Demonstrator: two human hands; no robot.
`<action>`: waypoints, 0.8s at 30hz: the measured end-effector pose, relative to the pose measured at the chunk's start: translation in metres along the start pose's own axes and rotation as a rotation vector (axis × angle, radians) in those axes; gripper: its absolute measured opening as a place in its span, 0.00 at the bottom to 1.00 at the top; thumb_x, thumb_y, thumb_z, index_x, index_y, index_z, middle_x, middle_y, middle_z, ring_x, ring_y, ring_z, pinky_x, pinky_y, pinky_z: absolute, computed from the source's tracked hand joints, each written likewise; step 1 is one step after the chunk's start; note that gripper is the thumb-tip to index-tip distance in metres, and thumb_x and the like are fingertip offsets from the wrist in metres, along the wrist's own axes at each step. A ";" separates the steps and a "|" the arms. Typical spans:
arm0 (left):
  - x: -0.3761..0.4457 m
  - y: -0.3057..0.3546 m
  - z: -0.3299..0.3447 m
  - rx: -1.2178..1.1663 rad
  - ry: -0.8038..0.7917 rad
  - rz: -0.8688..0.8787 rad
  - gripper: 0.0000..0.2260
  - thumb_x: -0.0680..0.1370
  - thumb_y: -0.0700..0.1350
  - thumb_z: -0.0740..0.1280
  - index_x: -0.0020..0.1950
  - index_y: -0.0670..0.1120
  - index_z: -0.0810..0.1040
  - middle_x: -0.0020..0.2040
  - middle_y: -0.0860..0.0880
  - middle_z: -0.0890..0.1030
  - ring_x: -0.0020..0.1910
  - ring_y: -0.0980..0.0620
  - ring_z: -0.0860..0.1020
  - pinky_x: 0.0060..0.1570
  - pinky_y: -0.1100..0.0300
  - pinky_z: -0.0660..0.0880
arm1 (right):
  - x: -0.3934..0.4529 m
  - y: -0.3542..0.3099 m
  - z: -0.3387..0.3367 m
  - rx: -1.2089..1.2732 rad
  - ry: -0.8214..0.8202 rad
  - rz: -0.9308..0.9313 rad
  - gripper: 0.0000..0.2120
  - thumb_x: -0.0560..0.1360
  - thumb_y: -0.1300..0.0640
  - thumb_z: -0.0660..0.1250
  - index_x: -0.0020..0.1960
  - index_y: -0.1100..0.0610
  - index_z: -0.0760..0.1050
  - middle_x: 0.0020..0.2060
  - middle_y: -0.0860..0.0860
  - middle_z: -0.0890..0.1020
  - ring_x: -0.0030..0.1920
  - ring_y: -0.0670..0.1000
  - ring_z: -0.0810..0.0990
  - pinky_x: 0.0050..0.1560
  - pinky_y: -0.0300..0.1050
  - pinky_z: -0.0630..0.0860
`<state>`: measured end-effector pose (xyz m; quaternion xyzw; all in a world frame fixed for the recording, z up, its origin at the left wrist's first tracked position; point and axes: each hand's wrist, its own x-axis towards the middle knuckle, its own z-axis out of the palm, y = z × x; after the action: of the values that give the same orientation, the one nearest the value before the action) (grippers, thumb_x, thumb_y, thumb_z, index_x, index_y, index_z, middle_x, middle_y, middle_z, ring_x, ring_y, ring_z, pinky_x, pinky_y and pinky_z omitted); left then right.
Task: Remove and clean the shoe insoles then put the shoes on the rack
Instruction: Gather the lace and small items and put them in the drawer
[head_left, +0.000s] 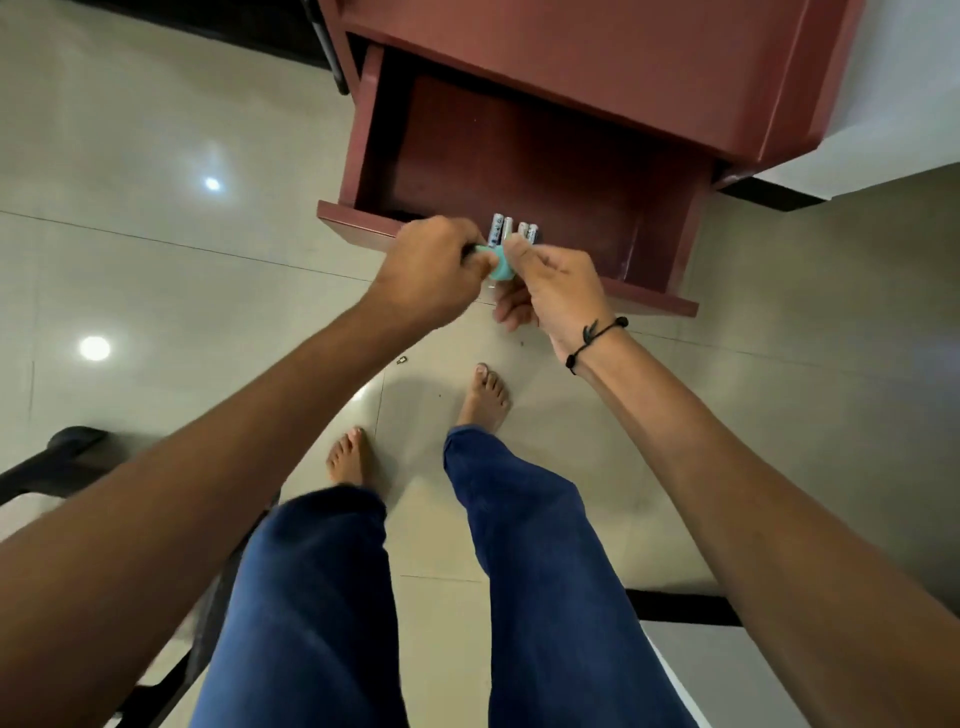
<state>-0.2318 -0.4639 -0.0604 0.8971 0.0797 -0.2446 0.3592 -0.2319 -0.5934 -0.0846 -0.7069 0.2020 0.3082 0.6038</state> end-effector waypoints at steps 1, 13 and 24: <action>0.003 -0.003 0.005 0.002 0.009 -0.013 0.12 0.79 0.46 0.63 0.57 0.40 0.78 0.48 0.42 0.80 0.43 0.48 0.73 0.39 0.64 0.62 | 0.005 0.002 0.000 -0.040 -0.015 0.029 0.14 0.80 0.57 0.60 0.37 0.62 0.75 0.28 0.57 0.77 0.22 0.49 0.76 0.22 0.37 0.71; 0.065 0.009 0.047 -0.125 0.029 0.041 0.14 0.74 0.35 0.65 0.60 0.41 0.76 0.57 0.43 0.77 0.55 0.48 0.76 0.54 0.60 0.72 | 0.050 -0.023 -0.030 -0.126 -0.066 0.223 0.13 0.69 0.77 0.56 0.42 0.63 0.74 0.35 0.56 0.76 0.33 0.50 0.77 0.35 0.39 0.77; 0.086 0.016 0.064 -0.444 -0.113 -0.116 0.23 0.72 0.28 0.56 0.63 0.42 0.78 0.55 0.45 0.81 0.56 0.50 0.78 0.54 0.67 0.72 | 0.115 -0.005 -0.052 -0.232 0.131 0.226 0.14 0.69 0.77 0.60 0.48 0.63 0.76 0.37 0.57 0.78 0.33 0.53 0.78 0.32 0.39 0.77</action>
<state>-0.1761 -0.5219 -0.1328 0.7748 0.1628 -0.2910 0.5371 -0.1345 -0.6336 -0.1546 -0.7632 0.2824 0.3486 0.4650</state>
